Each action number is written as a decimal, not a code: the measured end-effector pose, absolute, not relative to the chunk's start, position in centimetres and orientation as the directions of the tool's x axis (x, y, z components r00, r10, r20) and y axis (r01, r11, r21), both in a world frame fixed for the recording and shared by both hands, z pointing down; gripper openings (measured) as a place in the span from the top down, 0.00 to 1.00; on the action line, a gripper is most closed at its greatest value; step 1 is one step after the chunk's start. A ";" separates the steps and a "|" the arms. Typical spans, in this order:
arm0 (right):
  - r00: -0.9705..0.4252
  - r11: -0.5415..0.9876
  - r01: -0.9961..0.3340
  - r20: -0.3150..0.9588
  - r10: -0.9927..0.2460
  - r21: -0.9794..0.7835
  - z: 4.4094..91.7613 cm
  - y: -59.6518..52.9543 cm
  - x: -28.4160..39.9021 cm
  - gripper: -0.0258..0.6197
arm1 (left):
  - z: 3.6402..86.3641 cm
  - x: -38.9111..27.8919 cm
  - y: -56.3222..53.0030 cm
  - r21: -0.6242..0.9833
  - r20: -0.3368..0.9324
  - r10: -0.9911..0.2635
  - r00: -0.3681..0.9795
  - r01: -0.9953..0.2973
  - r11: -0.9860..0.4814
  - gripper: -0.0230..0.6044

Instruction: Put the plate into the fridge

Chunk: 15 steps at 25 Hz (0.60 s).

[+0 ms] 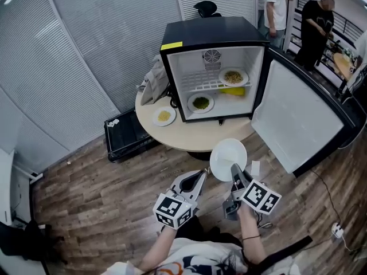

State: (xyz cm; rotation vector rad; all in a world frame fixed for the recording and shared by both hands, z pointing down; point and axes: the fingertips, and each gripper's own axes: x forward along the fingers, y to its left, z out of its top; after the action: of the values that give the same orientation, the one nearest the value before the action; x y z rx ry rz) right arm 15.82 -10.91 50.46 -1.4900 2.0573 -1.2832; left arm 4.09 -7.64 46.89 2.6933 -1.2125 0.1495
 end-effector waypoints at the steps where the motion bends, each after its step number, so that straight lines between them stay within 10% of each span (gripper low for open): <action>1: -0.425 0.065 -0.607 0.254 -0.869 -0.792 50.6 -11.0 15.7 0.91 | 47.0 4.0 -7.7 0.125 0.170 -0.733 0.659 -0.752 -0.647 0.95; 15: -0.409 0.049 -0.618 0.267 -0.872 -0.785 51.1 -16.6 16.0 0.91 | 47.9 4.0 -13.8 0.116 0.179 -0.717 0.674 -0.738 -0.664 0.95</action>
State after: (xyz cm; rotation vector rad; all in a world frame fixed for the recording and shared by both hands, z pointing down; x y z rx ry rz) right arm 16.00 -16.59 51.13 -1.5136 2.0491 -1.2912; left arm 4.01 -13.85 47.91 2.7076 -1.1887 0.1762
